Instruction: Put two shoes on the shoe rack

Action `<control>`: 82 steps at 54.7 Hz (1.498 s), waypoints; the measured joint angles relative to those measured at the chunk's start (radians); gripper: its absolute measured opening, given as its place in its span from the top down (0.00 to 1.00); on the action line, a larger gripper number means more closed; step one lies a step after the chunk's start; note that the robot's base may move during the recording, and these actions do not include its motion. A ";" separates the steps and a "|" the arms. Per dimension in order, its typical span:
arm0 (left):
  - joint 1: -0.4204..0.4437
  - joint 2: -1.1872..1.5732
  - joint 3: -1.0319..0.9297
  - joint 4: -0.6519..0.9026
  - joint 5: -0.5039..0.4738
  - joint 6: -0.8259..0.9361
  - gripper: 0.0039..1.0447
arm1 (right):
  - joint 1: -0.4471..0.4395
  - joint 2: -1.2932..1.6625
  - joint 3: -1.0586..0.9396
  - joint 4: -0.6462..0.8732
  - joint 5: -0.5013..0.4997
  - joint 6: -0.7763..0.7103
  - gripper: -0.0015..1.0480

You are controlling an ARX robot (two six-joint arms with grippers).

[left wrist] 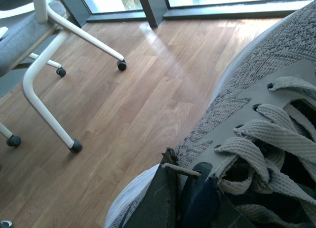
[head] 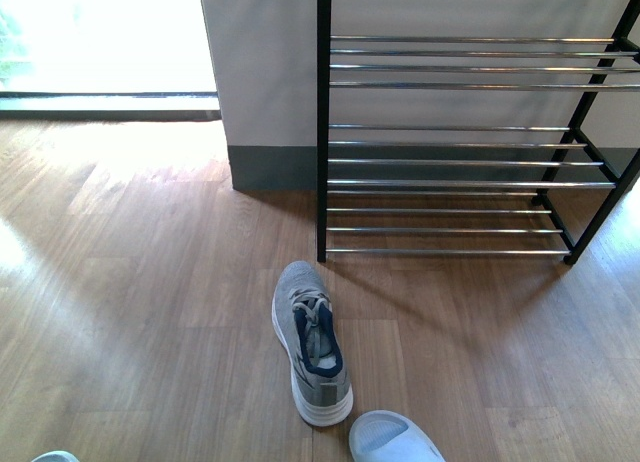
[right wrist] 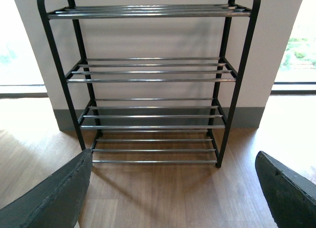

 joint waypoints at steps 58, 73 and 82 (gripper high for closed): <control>-0.018 -0.008 -0.009 -0.008 -0.006 -0.046 0.99 | -0.016 0.175 0.026 -0.037 -0.261 -0.016 0.09; -0.018 -0.008 -0.009 -0.008 -0.011 -0.046 0.99 | 0.128 1.000 0.177 0.452 -0.161 -0.141 0.09; -0.018 -0.008 -0.009 -0.008 -0.009 -0.046 0.99 | 0.180 1.547 0.290 0.626 -0.121 -0.195 0.09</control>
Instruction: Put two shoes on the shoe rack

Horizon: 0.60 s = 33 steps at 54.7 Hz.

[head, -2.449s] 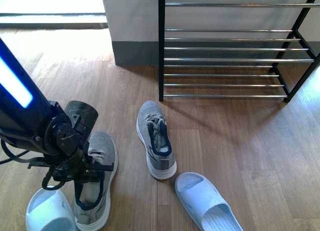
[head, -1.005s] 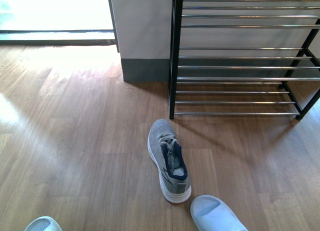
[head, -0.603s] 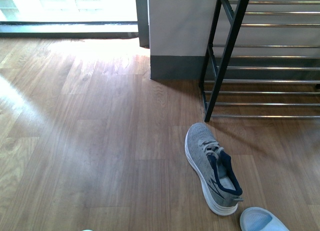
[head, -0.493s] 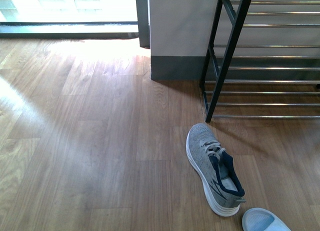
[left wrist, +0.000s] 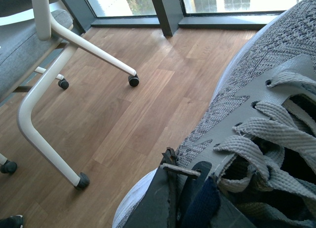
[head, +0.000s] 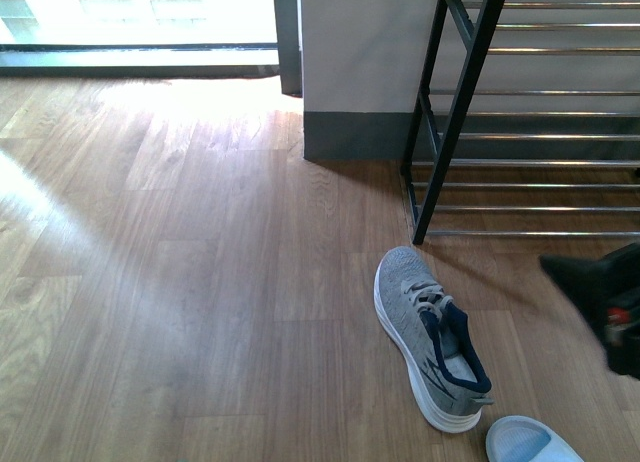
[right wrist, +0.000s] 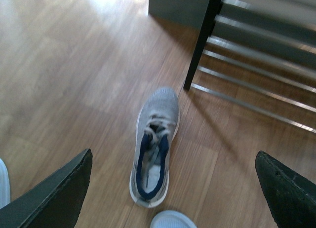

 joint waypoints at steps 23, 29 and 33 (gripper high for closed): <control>0.000 0.000 0.000 0.000 0.000 0.000 0.99 | 0.010 0.829 0.376 0.086 0.039 0.016 0.09; 0.000 0.000 0.000 0.000 0.000 0.000 0.99 | -0.005 0.921 0.481 0.066 0.046 0.016 0.09; 0.000 0.000 0.000 0.000 0.000 0.000 0.99 | -0.015 0.969 0.541 0.059 0.053 0.016 0.09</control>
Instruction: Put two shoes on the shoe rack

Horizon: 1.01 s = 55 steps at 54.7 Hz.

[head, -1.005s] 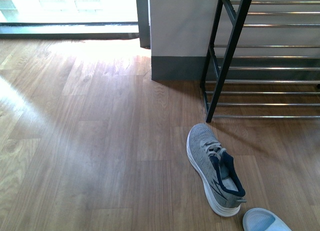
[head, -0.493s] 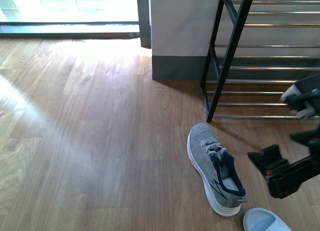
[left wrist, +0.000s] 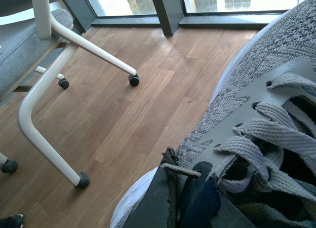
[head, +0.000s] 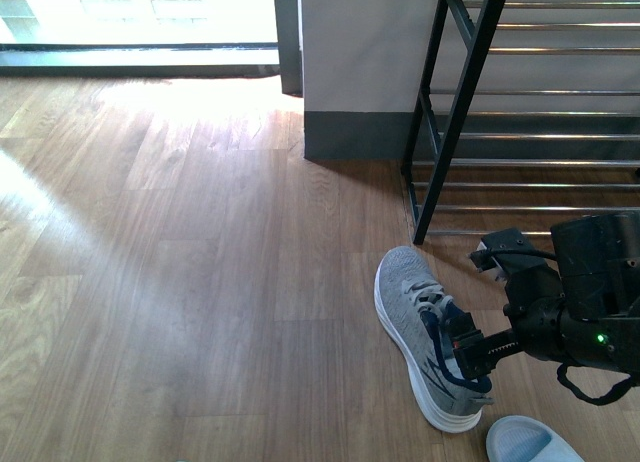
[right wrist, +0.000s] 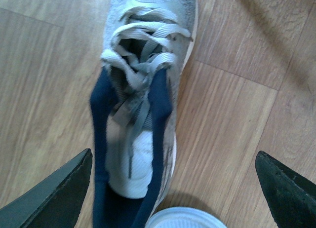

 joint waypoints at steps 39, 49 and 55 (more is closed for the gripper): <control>0.000 0.000 0.000 0.000 0.000 0.000 0.99 | 0.013 0.245 0.303 -0.110 0.016 0.127 0.54; 0.000 0.000 0.000 0.000 0.000 0.000 0.99 | 0.025 0.245 0.320 -0.110 0.024 0.158 0.86; 0.000 0.000 0.000 0.000 0.000 0.000 0.99 | 0.023 0.245 0.304 -0.088 0.027 0.163 0.99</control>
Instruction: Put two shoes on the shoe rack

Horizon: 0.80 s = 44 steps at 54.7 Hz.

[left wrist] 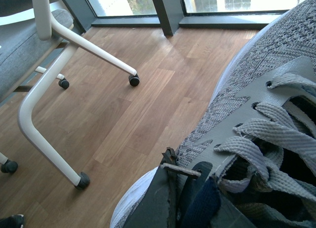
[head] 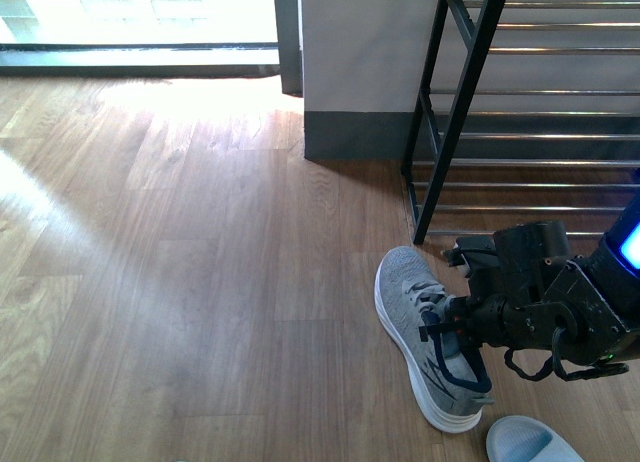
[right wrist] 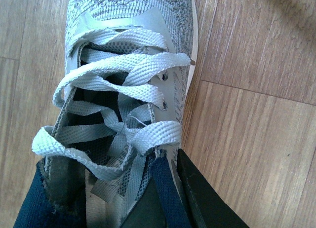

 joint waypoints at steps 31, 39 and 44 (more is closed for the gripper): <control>0.000 0.000 0.000 0.000 0.000 0.000 0.99 | -0.029 -0.665 -0.506 0.076 -0.072 -0.158 0.99; 0.000 0.000 0.000 0.000 0.000 0.000 0.99 | -0.049 -1.096 -0.681 -0.070 -0.138 -0.214 0.99; 0.000 0.000 0.000 0.000 0.000 0.000 0.99 | -0.056 -1.489 -0.753 -0.265 -0.169 -0.230 0.99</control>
